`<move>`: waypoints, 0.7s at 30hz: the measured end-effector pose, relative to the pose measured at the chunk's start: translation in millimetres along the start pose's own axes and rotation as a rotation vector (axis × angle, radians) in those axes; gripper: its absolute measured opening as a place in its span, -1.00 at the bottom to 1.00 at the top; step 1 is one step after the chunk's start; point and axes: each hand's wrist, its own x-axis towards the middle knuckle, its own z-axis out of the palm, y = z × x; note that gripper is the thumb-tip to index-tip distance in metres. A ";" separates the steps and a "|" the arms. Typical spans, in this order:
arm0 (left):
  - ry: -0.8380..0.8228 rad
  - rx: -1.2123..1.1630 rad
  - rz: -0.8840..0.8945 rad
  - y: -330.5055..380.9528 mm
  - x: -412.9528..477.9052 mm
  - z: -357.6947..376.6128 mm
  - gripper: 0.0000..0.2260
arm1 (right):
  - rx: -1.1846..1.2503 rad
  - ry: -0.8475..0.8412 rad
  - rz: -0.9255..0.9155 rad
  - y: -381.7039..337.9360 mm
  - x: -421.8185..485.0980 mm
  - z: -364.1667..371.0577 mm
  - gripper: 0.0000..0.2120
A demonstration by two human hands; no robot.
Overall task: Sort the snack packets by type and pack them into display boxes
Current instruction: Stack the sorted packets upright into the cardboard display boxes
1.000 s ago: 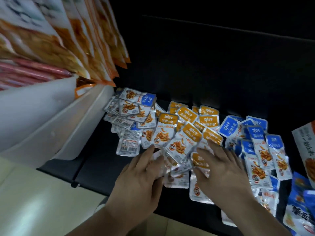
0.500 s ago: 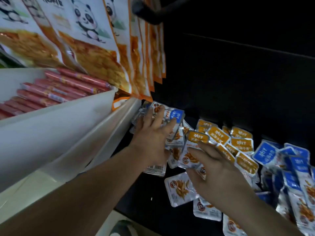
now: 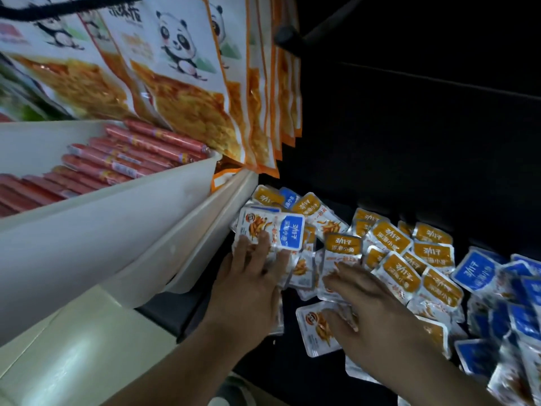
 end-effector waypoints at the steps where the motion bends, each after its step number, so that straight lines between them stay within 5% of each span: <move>1: 0.021 -0.002 0.004 -3.0 -7.2 0.1 -0.38 | -0.037 0.002 -0.017 -0.8 -0.5 3.4 -0.49; 6: 0.126 -0.096 -0.002 -6.1 -33.8 -4.5 -0.45 | -0.383 -0.114 0.021 -1.5 5.1 7.7 -0.46; 11: 0.230 -0.169 0.010 -9.1 -28.3 -22.1 -0.53 | -0.433 -0.074 0.071 -2.3 10.8 0.7 -0.44; 16: 0.026 -0.252 0.058 -27.4 15.0 -26.8 -0.30 | -0.188 -0.086 0.063 -19.8 13.4 -10.8 -0.51; 21: 0.218 -0.336 -0.014 -32.8 10.8 -26.6 -0.37 | 0.227 -0.109 0.151 -35.0 13.8 -24.1 -0.65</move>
